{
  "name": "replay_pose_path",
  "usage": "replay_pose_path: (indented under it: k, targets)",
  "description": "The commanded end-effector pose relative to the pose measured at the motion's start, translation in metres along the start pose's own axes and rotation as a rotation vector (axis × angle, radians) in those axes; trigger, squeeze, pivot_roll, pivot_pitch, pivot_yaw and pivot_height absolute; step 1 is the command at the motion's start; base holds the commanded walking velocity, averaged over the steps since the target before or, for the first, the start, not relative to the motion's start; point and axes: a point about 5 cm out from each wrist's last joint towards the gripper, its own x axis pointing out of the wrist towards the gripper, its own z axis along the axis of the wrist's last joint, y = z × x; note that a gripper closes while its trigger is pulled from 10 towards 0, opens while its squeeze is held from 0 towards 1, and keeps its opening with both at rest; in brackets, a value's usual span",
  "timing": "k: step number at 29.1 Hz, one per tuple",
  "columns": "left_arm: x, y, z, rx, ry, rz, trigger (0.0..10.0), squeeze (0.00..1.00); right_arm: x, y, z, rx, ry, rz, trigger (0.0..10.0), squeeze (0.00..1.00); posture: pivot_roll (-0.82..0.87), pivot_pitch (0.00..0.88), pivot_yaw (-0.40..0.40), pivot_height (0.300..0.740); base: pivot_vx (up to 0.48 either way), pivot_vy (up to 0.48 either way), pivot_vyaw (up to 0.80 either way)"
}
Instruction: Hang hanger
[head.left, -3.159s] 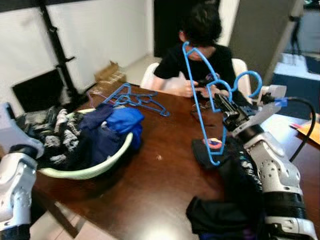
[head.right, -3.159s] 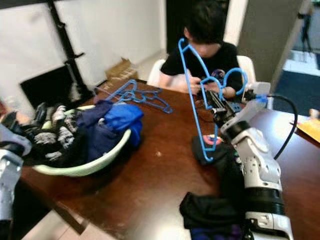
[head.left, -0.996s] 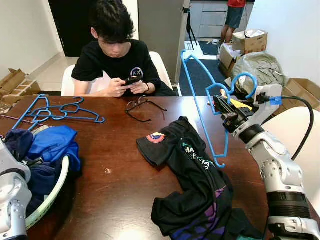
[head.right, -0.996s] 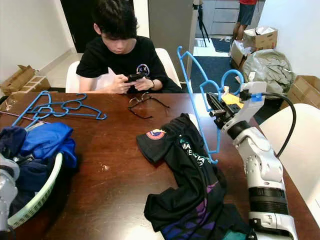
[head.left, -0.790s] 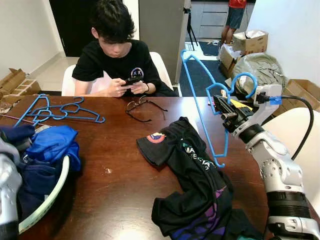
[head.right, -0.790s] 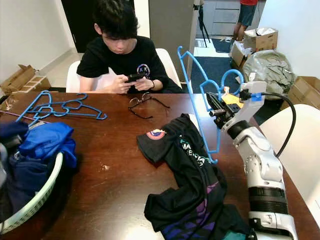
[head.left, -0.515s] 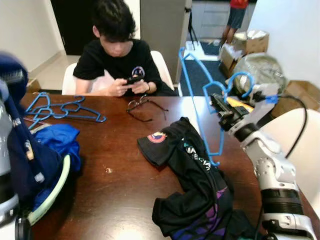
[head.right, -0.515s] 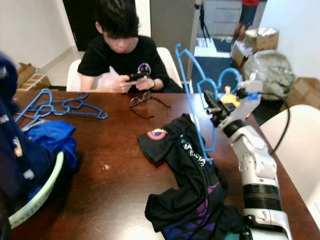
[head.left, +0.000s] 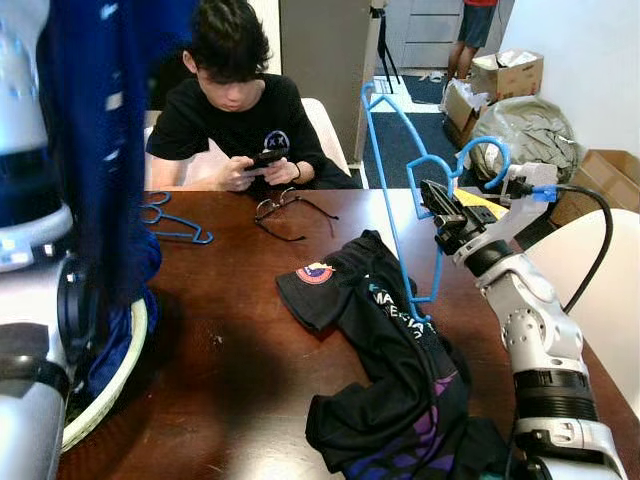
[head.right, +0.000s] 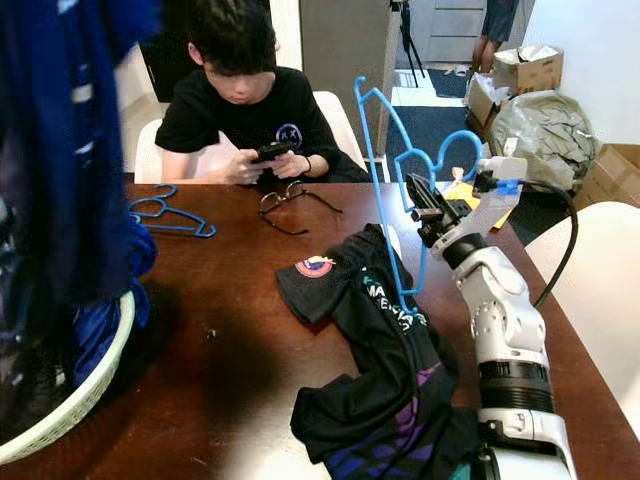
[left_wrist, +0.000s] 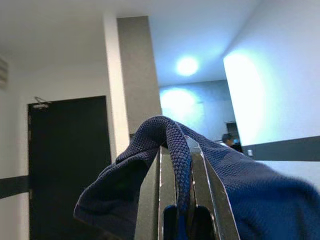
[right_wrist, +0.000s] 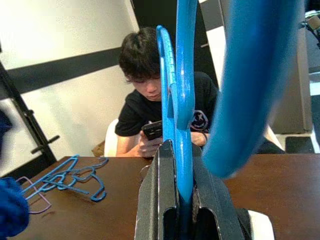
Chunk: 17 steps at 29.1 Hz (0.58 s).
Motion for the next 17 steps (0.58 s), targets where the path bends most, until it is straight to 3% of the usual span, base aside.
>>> replay_pose_path:
  k: [1,2,4,8,10,11,14,17]
  targets:
    - [0.006,-0.002,0.011,-0.047,-0.036,-0.029,10.0,0.00,0.000,0.003,-0.003,0.018,-0.005,0.012,10.0,0.00,0.12,0.000,0.017,0.735,0.000,0.000,0.00]
    - [0.006,-0.002,0.011,-0.047,-0.036,-0.029,10.0,0.00,0.000,0.003,-0.003,0.018,-0.005,0.012,10.0,0.00,0.12,0.000,0.017,0.735,0.000,0.000,0.00]
    - [0.014,-0.013,0.024,-0.145,-0.074,-0.113,10.0,0.00,0.000,0.003,-0.005,0.027,-0.006,0.006,10.0,0.00,0.12,0.000,0.018,0.735,0.000,0.000,0.00]
    - [0.021,-0.014,0.032,-0.182,-0.095,-0.142,10.0,0.00,0.001,0.003,-0.005,0.031,-0.011,0.003,10.0,0.00,0.12,0.000,0.019,0.735,0.000,0.000,0.00]
    - [0.033,-0.003,0.055,-0.213,-0.152,-0.141,10.0,0.00,0.003,0.001,-0.004,0.036,-0.023,-0.004,10.0,0.00,0.13,0.000,0.023,0.735,0.000,0.000,0.00]
    - [0.033,-0.003,0.055,-0.213,-0.152,-0.141,10.0,0.00,0.003,0.001,-0.004,0.036,-0.023,-0.004,10.0,0.00,0.13,0.000,0.023,0.735,0.000,0.000,0.00]
    - [0.041,0.011,0.083,-0.247,-0.219,-0.136,10.0,0.00,0.003,0.000,-0.003,0.042,-0.031,-0.012,10.0,0.00,0.13,0.000,0.027,0.735,0.000,0.000,0.00]
    - [0.043,0.011,0.089,-0.244,-0.229,-0.146,10.0,0.00,0.002,0.000,-0.004,0.043,-0.029,-0.014,10.0,0.00,0.13,0.000,0.027,0.735,0.000,0.000,0.00]
